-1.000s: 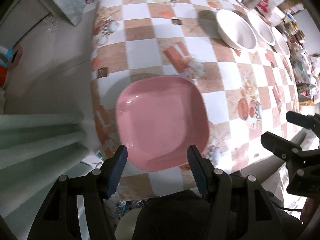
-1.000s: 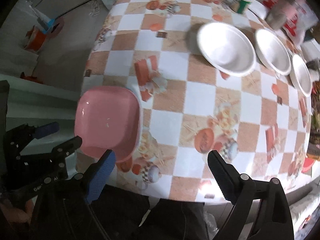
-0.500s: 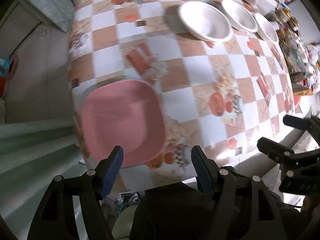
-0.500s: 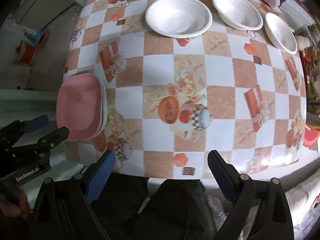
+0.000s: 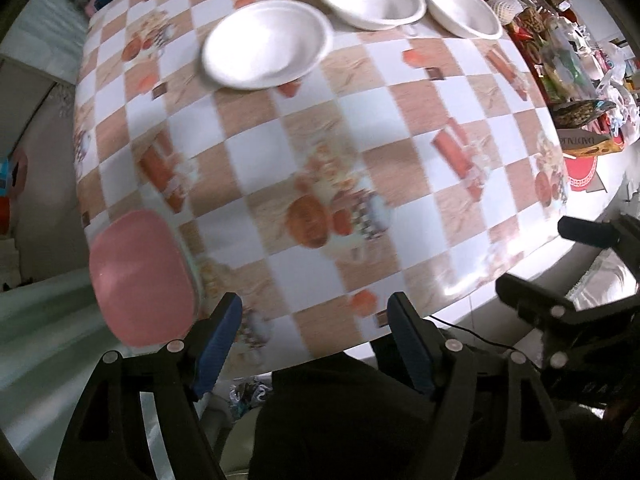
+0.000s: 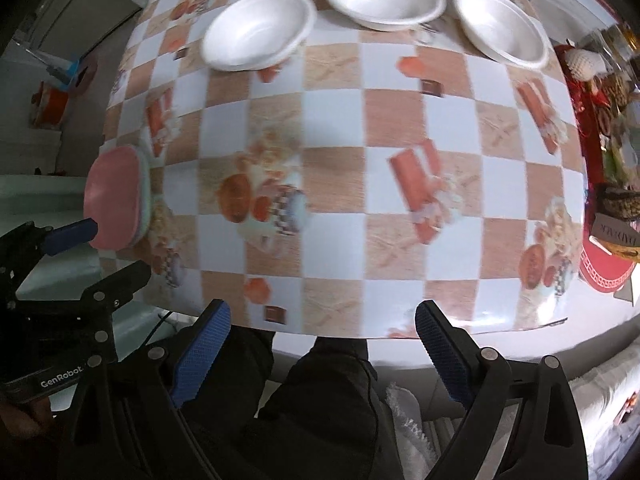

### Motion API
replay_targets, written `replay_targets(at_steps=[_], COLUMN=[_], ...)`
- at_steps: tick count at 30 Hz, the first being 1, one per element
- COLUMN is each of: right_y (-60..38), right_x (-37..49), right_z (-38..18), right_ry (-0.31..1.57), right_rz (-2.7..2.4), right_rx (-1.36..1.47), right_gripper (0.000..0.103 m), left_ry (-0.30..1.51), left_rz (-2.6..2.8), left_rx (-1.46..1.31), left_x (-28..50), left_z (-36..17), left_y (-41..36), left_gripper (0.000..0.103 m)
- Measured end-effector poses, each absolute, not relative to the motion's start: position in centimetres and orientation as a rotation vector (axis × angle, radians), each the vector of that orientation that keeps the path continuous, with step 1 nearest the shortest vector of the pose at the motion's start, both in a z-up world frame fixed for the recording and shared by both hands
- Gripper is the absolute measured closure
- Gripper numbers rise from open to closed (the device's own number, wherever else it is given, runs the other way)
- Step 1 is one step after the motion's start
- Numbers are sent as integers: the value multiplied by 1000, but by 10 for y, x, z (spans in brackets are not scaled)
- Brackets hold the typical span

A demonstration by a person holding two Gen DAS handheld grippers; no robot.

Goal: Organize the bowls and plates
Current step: 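Move the left tool toward the white disposable bowls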

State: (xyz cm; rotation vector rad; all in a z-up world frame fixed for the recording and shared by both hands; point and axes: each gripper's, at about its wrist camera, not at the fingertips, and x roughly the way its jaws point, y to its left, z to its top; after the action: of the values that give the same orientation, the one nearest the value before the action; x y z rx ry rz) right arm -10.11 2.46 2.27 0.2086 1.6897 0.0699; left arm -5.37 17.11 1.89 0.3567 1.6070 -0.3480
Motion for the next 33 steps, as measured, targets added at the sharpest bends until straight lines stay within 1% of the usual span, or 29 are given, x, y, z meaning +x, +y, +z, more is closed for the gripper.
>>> replay_targets(at_steps=[5,9,13,19,24,33], right_y=[-6,-22,-28,-24,-31,-34], right_x=[-108,-113,-114,-108,-102,-77], right_z=[20,13,10,10,17,28], right_ry=[1690,1718,1729,1716,1709,1685], right_rz=[76,88,92,83,24,-74], right_rx=[219,250,266,231,211,199], right_gripper=[9,9,9,9,9,9], left_ry=[1616,1657,1660,1688,1639,1628], left_rz=[-312,-280,-259,-272,-323,-358], left_rx=[385,378,373,329,341,273], left_x=[-66,-72,-72,-62,-49,-18], left_z=[20,16,19,10,17,15], left_y=[151,151,154,150,140,155], left_gripper=[24,24,24,24,24,24])
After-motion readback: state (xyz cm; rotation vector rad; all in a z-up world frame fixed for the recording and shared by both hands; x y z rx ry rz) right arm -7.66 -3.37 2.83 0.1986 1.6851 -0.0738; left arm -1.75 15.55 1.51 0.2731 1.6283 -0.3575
